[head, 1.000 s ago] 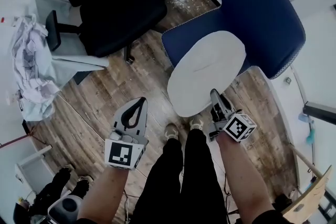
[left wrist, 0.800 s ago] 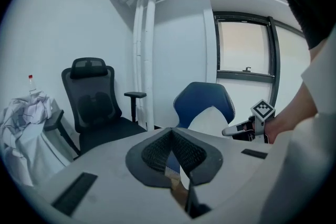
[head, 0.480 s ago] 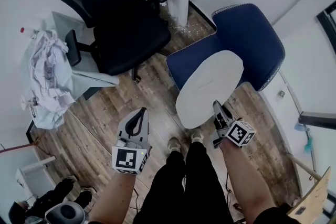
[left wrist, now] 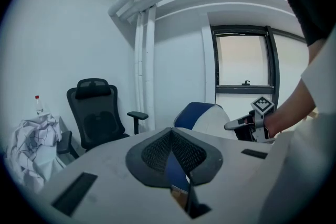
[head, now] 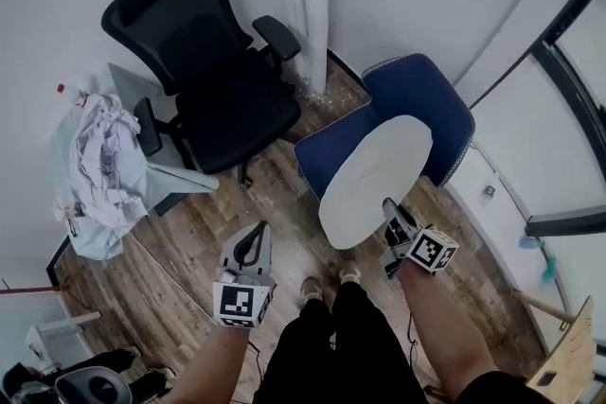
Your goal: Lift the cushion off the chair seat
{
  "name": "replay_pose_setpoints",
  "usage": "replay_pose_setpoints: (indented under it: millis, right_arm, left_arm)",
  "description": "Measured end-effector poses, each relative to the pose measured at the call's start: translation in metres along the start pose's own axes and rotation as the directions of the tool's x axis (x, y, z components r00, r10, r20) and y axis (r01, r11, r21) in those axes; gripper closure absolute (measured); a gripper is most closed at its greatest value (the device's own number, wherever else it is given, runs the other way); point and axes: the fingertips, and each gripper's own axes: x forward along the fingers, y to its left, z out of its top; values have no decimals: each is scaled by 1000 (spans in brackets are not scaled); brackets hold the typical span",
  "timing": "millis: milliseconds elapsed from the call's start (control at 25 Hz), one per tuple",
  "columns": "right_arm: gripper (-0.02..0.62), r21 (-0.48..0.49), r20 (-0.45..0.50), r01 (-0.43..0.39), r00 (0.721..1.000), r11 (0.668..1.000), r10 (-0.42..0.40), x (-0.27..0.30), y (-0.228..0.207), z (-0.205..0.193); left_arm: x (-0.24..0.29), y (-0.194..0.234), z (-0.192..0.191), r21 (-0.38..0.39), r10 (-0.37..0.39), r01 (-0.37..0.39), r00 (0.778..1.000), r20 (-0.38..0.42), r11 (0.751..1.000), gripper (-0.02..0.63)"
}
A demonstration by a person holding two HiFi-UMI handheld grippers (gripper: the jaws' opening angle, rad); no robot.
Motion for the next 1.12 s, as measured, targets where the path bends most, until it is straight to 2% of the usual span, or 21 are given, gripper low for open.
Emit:
replay_pose_setpoints:
  millis: [280,680,1120]
  right_arm:
    - [557,-21,38,-39,998,999,39,-16,32,30]
    - [557,-64,88,-47,995,997,53,-34,73,70]
    - [557,-122,110,-134,983,983,147,-43,115,103]
  left_arm:
    - [-20,8,27,-15,28,-27,999,46,1000,601]
    - [-38,18,75,56,28,-34,993,115,998,601]
    - [-38,15,129,129,21,-44,985,173,991,601]
